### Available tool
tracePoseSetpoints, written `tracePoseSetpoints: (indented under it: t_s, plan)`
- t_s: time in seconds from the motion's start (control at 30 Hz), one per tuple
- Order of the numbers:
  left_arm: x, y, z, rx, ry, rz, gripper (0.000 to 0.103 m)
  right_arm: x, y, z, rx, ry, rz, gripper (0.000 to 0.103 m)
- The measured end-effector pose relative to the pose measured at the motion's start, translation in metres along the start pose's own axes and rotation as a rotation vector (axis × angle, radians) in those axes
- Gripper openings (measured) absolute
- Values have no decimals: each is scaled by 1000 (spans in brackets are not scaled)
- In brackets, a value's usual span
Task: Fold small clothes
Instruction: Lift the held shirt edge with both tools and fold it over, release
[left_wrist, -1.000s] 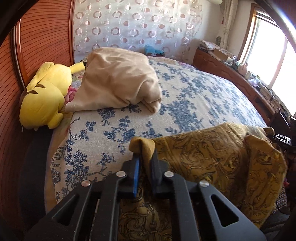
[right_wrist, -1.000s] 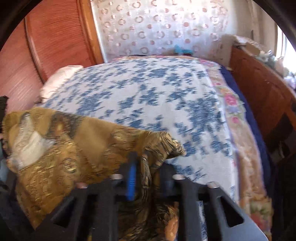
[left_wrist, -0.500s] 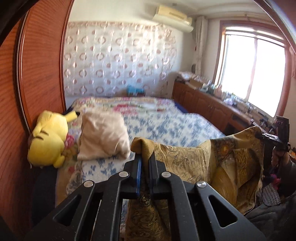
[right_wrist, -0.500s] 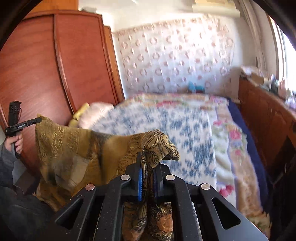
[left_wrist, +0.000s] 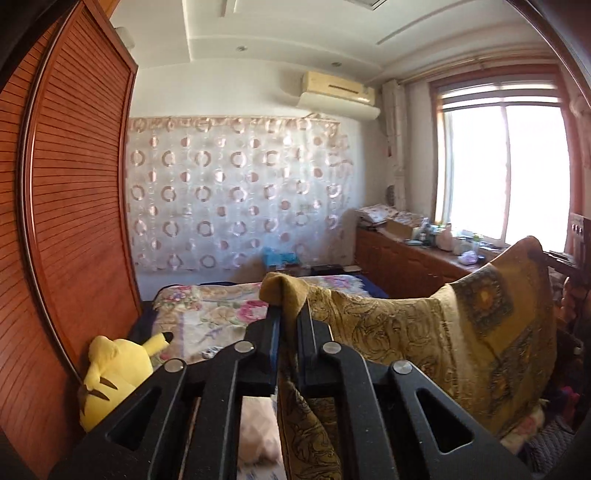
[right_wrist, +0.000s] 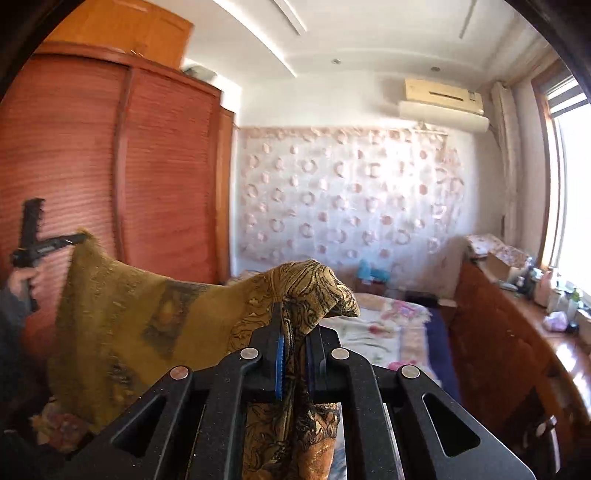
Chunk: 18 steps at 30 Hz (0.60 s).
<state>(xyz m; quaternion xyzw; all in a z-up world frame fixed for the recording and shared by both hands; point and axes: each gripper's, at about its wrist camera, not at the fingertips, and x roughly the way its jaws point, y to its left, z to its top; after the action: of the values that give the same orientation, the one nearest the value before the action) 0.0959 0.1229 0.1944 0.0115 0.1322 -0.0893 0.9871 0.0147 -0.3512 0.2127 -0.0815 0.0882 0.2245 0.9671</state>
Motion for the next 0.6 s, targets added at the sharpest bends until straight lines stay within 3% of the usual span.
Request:
tracePoseSetpoints:
  t_s: [0.03, 0.1, 0.13, 0.2, 0.27, 0.33, 0.4, 0.47, 0.57, 0.6]
  plan:
    - [25, 4, -3, 9, 16, 29, 9, 33, -4, 2, 16, 53, -20, 8]
    - [70, 15, -17, -16, 79, 27, 13, 101, -10, -10, 37, 189, -93, 19]
    - [96, 21, -30, -36, 141, 10, 14, 127, -12, -21, 33, 238, -142, 23]
    - [136, 28, -59, -80, 260, -20, 18, 169, -19, -49, 66, 324, -189, 24]
    - [158, 26, -91, -92, 336, -56, 20, 184, -21, -74, 123, 350, -143, 24]
    - [164, 14, -114, -49, 356, -48, 30, 191, -14, -100, 129, 365, -116, 24]
    - [168, 5, -133, -23, 385, -58, 46, 196, -9, -124, 116, 403, -84, 24]
    - [165, -4, -146, -6, 407, -71, 47, 201, -3, -140, 102, 428, -60, 24]
    - [164, -21, -152, 32, 437, -81, 64, 207, -1, -156, 112, 460, -25, 24]
    - [163, -28, -156, 51, 445, -88, 65, 207, -4, -161, 109, 466, -23, 24]
